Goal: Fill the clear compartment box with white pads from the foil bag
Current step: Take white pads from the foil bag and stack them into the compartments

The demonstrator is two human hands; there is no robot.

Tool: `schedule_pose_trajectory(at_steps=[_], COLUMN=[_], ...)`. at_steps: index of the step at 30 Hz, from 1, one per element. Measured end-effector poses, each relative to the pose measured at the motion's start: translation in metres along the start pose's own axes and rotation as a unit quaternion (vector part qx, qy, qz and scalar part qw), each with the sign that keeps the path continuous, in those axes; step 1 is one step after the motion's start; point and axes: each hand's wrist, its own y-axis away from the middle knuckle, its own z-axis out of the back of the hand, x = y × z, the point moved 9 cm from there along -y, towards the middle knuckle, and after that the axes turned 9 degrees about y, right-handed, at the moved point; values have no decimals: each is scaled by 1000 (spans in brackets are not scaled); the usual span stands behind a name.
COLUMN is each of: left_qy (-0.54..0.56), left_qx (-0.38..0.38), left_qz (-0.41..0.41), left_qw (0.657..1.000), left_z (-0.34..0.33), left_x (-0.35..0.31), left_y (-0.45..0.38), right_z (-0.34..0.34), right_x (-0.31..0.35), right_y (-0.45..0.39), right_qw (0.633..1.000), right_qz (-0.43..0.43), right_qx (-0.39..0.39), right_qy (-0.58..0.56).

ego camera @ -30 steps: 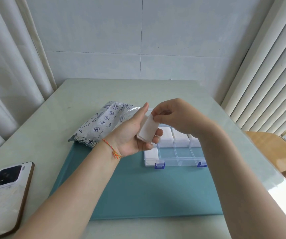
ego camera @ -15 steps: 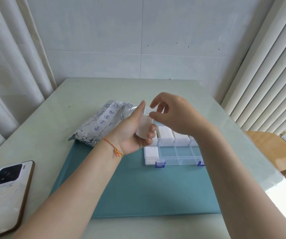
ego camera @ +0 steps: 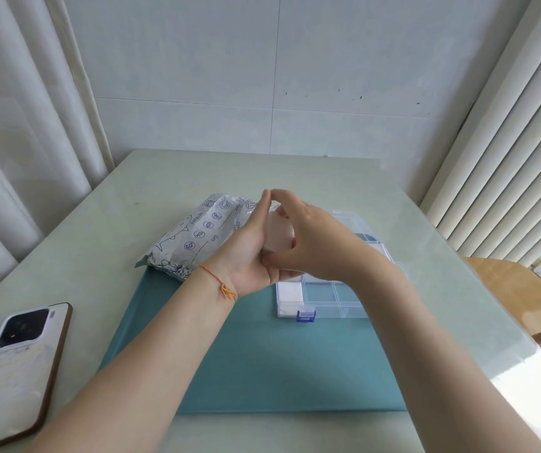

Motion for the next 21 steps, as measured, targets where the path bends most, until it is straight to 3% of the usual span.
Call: schedule_pose_trajectory(at_steps=[7,10,13,17,21], left_qy=[-90,-147,-185,-244,-278], left_qx=[25,53,53,12,-82], left_qz=[-12,-21,-15,-29,-116], left_qw=[996,988,981,969,950], left_z=[-8,-12,-9,-1,9], left_x=[-4,-8,-7,-10,-26], left_y=[7,10,8,3,2], right_z=[1,14,6,-3,-6], right_x=[-20,-37,-51,-63,-79], right_y=[-1,1,2,0,0], right_qw=[996,990,984,976,970], right_qz=[-10,-46,-85,-101,-136], right_qx=[60,37,68,97,106], right_qy=[-58,-127,-142,-166,-170])
